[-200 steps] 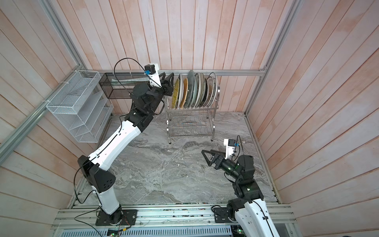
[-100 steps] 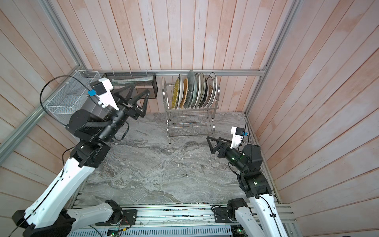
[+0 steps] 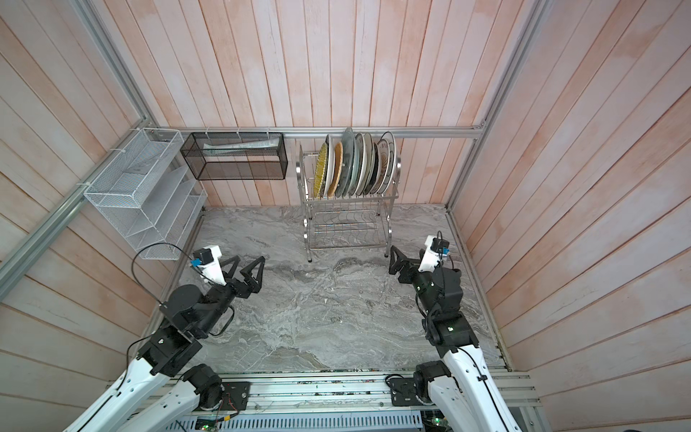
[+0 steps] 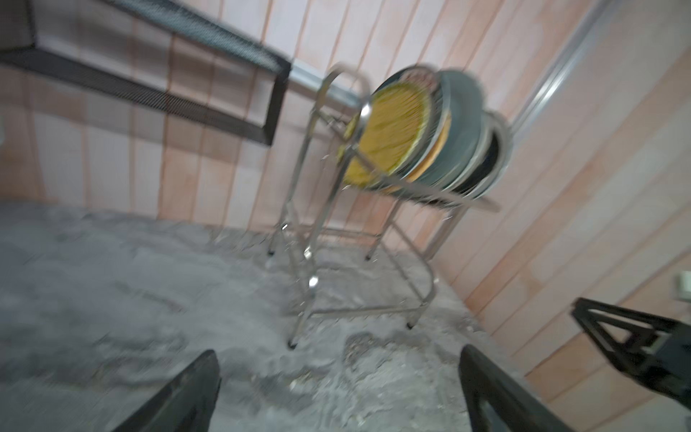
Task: Load plates into a dish rack
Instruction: Reset both arms
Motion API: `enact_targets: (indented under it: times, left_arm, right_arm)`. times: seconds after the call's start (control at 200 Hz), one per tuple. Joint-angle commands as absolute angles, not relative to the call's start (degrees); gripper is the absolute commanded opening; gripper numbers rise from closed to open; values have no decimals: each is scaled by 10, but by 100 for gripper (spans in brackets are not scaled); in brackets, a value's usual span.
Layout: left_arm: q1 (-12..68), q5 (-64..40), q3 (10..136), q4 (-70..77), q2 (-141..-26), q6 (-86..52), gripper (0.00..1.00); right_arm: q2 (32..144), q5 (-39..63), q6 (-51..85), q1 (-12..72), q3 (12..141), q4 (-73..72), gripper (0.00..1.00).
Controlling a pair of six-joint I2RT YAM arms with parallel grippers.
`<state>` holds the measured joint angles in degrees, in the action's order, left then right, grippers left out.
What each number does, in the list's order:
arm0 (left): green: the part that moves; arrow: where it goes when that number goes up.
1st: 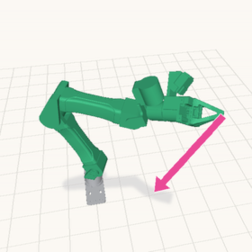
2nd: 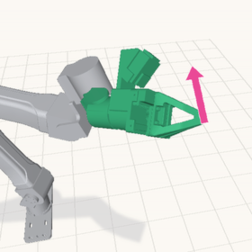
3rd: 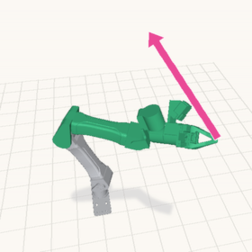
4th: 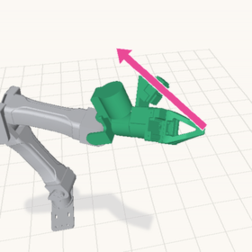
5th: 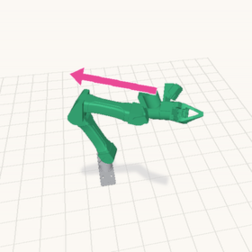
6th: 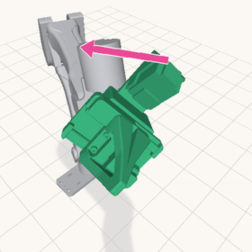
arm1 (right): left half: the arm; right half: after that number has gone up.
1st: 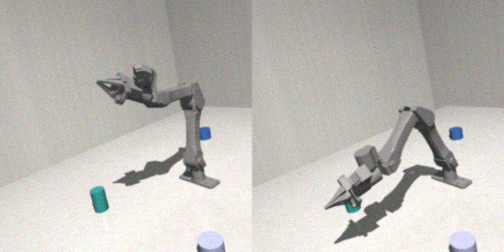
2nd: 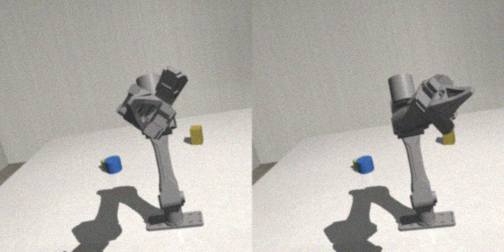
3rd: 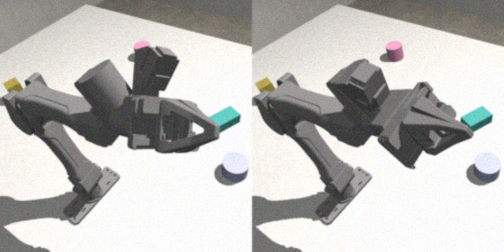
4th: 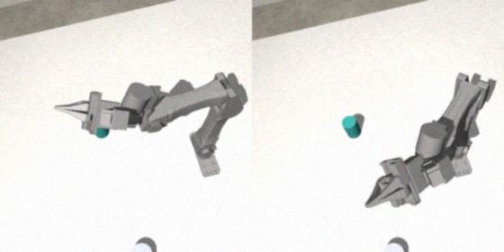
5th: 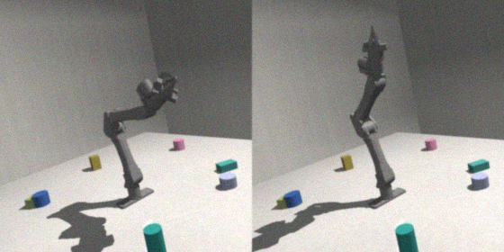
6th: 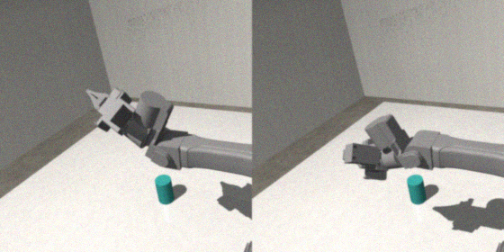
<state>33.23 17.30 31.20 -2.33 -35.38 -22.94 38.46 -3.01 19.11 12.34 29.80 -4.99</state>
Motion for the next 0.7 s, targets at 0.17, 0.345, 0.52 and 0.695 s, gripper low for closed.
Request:
enact_targets:
  times: [0.17,0.345,0.52,0.695]
  left_arm:
    - [243,417,176,202,-441,-174,100]
    - [138,413,117,348,-522,-149,100]
    - [58,315,79,505,-638,-110,100]
    - [35,239,65,662,-732,-77,100]
  right_arm:
    - [464,-193,54,84,153,-361,98]
    - [521,-146,77,19,104,-445,98]
    - [600,-147,66,-4,81,-542,98]
    - [697,-153,39,-11,66,-661,98]
